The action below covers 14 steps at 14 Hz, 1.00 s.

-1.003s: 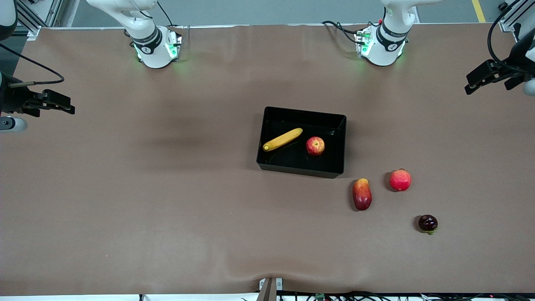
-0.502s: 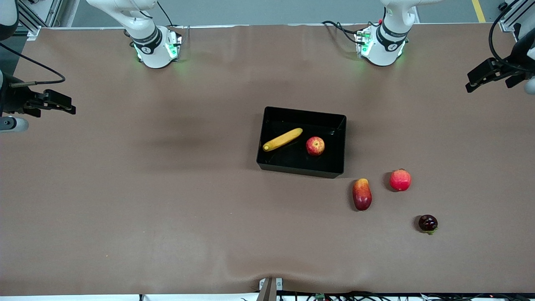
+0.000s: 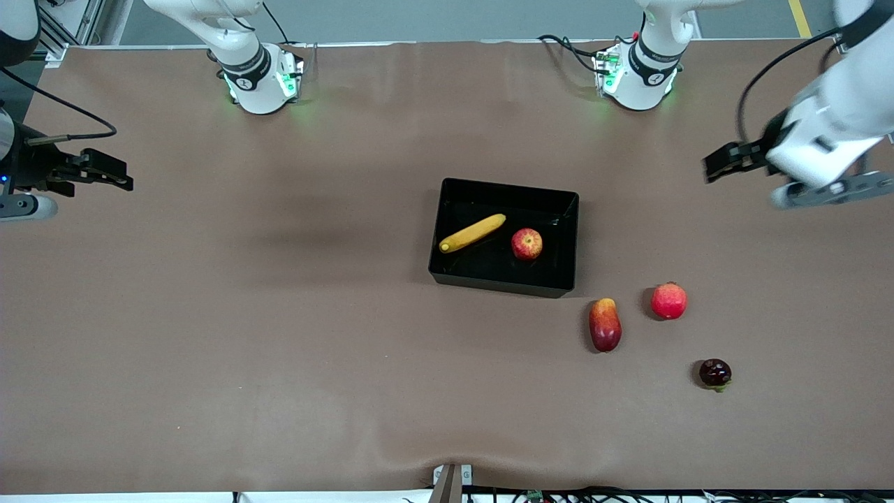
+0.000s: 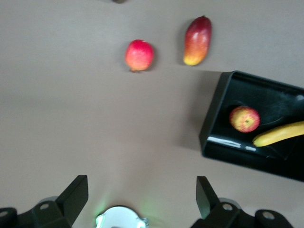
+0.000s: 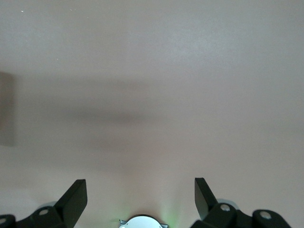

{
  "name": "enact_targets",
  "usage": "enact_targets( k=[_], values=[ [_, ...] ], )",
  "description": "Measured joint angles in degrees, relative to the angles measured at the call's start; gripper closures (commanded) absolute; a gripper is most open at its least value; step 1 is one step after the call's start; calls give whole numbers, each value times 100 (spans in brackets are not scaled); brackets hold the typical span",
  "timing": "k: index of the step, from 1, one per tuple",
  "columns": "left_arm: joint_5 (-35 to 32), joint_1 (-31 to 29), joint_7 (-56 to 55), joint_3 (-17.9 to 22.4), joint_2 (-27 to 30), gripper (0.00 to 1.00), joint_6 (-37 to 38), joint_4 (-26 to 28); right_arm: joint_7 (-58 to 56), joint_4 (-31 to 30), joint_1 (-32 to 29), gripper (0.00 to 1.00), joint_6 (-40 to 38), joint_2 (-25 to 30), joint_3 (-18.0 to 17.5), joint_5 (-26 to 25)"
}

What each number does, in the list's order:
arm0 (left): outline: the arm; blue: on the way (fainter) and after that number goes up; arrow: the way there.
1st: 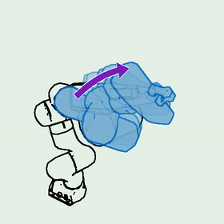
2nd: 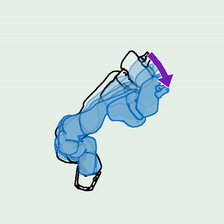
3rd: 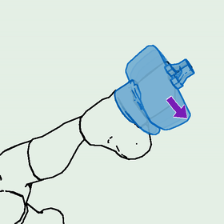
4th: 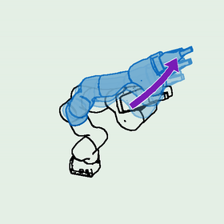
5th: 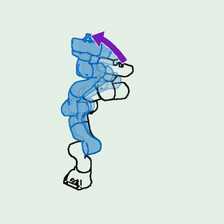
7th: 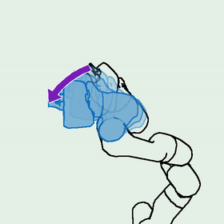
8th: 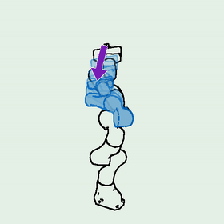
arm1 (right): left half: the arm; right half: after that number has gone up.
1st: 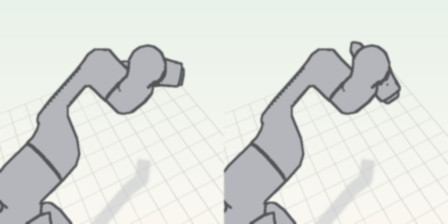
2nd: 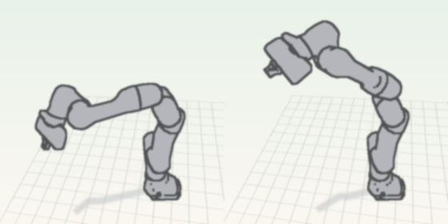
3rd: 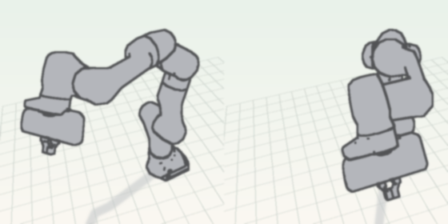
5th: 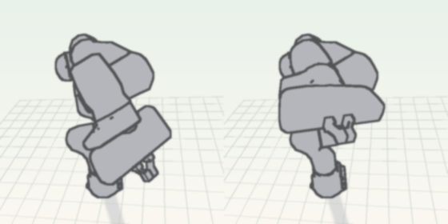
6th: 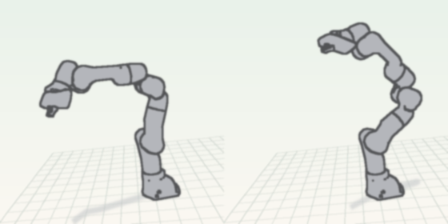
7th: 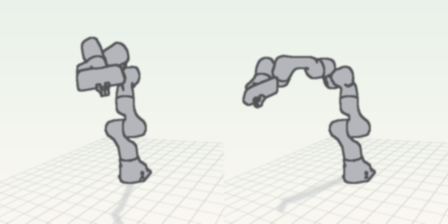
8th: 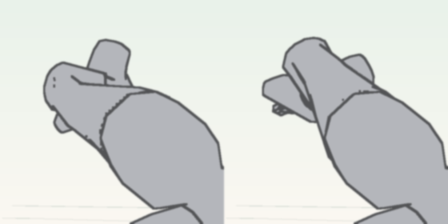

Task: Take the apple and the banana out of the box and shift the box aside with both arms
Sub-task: 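Reach the left gripper into the black tray and grasp the red apple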

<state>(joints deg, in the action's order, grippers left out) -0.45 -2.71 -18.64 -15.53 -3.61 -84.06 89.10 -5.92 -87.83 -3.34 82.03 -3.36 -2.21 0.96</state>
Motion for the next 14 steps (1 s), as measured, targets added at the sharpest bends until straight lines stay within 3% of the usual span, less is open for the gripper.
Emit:
enact_targets(
  k=[4, 9, 14],
  values=[
    [0, 94, -735, -380, -371, 0, -1065, 506, 0, 0, 0, 0, 0, 0, -1, 0],
    [0, 783, -1545, -531, -994, 0, -3026, 1391, 0, 0, 0, 0, 0, 0, -1, 0],
    [-170, 1443, -2546, -534, -1826, 0, -4233, 1492, 0, 0, 0, 0, 0, 0, -1, 0]
  ],
)
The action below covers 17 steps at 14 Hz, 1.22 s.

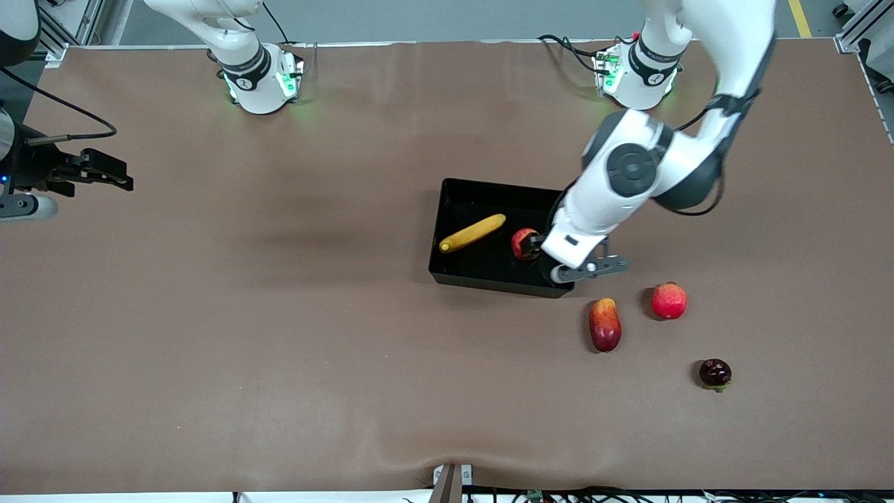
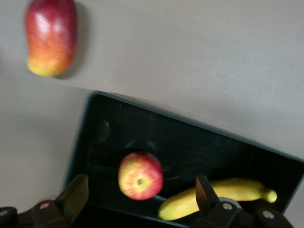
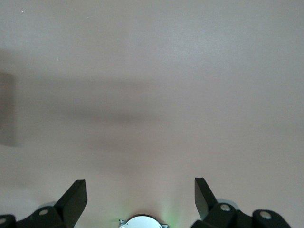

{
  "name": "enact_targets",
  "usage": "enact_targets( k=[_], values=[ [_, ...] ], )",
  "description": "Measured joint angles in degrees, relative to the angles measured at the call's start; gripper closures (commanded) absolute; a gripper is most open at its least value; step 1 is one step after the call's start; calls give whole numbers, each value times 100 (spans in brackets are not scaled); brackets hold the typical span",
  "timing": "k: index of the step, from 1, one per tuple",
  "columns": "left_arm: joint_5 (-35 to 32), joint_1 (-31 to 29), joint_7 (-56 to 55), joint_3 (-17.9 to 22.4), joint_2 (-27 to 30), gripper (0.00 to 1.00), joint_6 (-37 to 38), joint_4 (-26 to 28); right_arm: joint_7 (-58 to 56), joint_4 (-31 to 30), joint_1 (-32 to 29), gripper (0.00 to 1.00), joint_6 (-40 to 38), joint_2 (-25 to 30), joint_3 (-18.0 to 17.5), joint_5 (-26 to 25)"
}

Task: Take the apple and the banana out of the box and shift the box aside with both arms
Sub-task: 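Reach the left gripper into the black tray and grasp the red apple, then lift the red apple out of the tray with the left gripper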

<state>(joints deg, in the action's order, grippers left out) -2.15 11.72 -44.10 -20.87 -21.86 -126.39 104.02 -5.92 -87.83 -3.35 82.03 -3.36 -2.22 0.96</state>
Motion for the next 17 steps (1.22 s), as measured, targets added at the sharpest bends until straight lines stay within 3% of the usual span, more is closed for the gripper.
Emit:
enact_targets(
  k=[4, 12, 13, 15, 16, 17],
  values=[
    [-481, 263, -643, -1, -537, 0, -176, 66, 0, 0, 0, 0, 0, 0, 0, 0],
    [-1227, 529, -1403, 5, -932, 0, -628, 582, 0, 0, -1, 0, -3, 0, 2, 0],
    [-1369, 527, -1467, 9, -1008, 6, -655, 592, 0, 0, -1, 0, -3, 0, 1, 0],
    [-1524, 521, -1522, 11, -1100, 74, -685, 601, 0, 0, -1, 0, -3, 0, 1, 0],
    [-1537, 518, -1529, 11, -1103, 96, -694, 597, 0, 0, -1, 0, -3, 0, 2, 0],
    [-1542, 518, -1531, 10, -1094, 100, -700, 576, 0, 0, -1, 0, -3, 0, 2, 0]
  ],
)
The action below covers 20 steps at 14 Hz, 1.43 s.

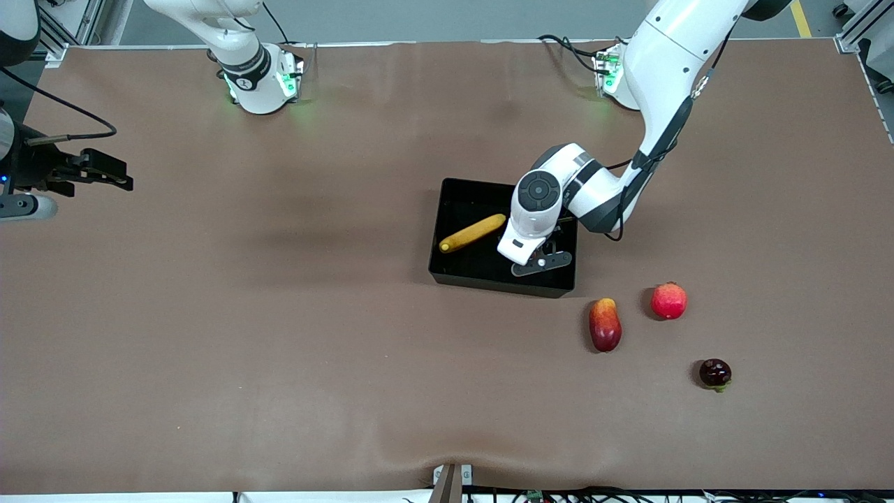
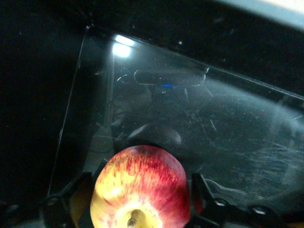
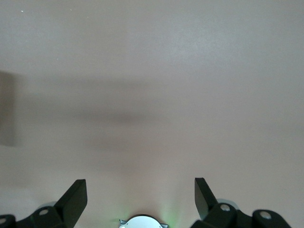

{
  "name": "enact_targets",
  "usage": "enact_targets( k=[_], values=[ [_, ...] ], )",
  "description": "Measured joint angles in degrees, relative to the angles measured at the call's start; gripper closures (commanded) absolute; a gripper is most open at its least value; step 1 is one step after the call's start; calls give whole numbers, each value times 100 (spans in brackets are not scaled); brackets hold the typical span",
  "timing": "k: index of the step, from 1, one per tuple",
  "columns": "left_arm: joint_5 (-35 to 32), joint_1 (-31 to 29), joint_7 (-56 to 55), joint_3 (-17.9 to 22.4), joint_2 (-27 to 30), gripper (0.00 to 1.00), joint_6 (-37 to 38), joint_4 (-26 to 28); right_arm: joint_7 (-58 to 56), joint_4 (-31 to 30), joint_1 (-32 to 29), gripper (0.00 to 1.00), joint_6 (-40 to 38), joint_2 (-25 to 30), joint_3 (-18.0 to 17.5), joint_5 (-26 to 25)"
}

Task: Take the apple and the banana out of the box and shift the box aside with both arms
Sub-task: 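Lift the red apple out of the tray with the left gripper, then lower the apple beside the other fruits and open the left gripper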

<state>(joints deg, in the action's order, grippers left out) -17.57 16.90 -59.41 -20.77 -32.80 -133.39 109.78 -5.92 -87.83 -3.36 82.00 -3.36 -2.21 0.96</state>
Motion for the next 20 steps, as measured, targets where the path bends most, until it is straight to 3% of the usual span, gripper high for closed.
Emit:
enact_targets(
  k=[5, 8, 11, 14, 20],
  values=[
    [-1, -10, -4, -111, 451, 100, 313, -213, 0, 0, 0, 0, -1, 0, 0, 0],
    [-1, -14, -6, -205, 1028, 100, 1090, -627, 0, 0, 0, 0, -2, 0, 0, 0],
    [-1, -218, 103, -178, 1323, 100, 1365, -1169, -1, 0, 7, 0, -11, 0, -5, 3],
    [-1, -931, 1002, -146, 1284, 100, 1602, -1545, -10, 28, 244, 0, -8, 1, -32, 14],
    [-1, -2578, 3082, -119, 871, 100, 1663, -1498, 40, 258, 1009, 0, -8, 24, -54, 13]
  ],
)
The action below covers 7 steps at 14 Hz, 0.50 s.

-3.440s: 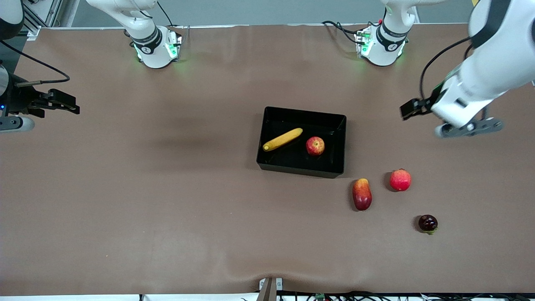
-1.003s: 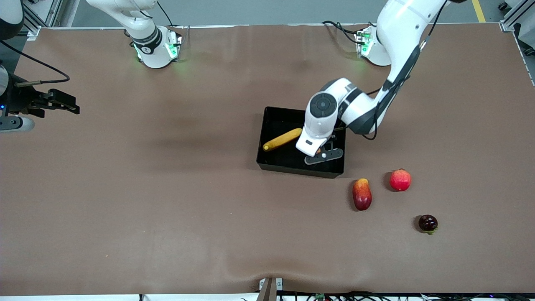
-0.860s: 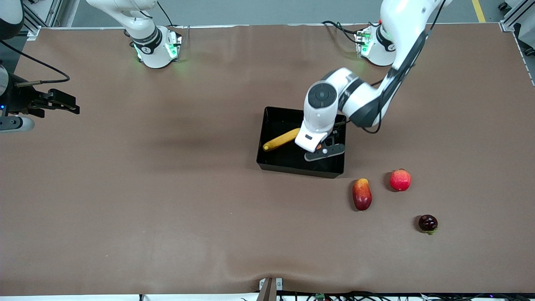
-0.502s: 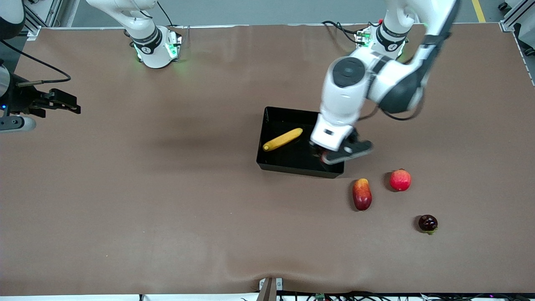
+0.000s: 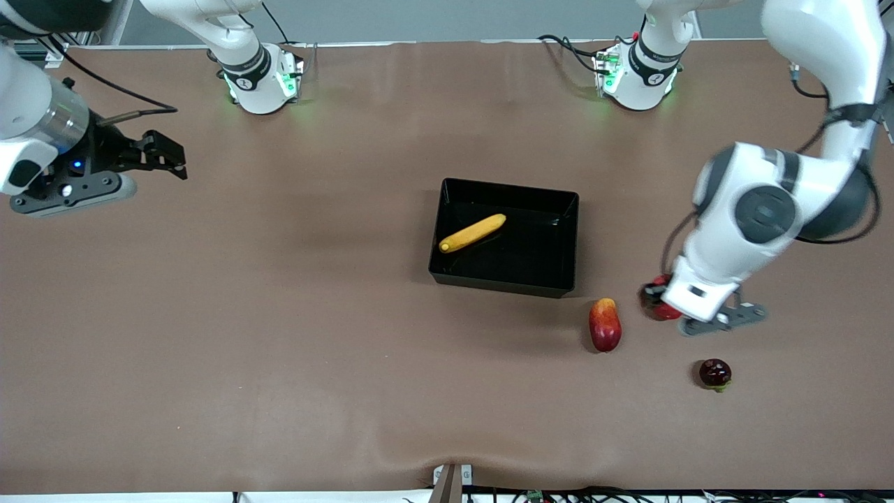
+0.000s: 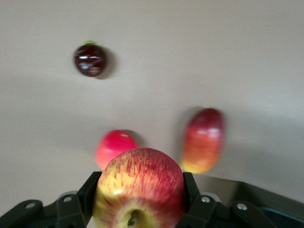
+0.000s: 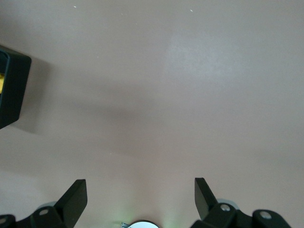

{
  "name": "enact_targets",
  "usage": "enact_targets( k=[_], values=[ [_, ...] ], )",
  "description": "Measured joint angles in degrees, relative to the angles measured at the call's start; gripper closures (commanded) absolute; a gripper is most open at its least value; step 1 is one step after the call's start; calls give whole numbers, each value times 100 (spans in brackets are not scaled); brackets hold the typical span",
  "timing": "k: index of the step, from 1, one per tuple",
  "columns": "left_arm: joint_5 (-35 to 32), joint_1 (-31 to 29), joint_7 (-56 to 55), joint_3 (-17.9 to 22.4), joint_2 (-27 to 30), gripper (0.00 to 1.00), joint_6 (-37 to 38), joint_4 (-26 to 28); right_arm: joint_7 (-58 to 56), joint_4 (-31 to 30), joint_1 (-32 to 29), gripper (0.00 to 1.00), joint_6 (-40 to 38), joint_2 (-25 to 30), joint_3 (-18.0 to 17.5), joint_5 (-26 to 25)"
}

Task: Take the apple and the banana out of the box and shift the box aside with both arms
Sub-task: 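Lower the apple beside the other fruits and open the left gripper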

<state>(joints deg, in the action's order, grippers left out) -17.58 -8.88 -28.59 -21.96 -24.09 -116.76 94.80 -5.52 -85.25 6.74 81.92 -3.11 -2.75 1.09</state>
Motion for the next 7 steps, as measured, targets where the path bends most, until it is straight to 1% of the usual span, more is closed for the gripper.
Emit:
enact_targets(
  k=[3, 7],
  values=[
    [0, -810, 842, -14, -64, 100, -34, 229, -1, 18, 9, 0, -1, 1, 10, 0],
    [0, -1628, 1679, -20, -207, 100, -770, 654, -1, 18, 9, 0, -5, 1, 15, 0]
  ],
)
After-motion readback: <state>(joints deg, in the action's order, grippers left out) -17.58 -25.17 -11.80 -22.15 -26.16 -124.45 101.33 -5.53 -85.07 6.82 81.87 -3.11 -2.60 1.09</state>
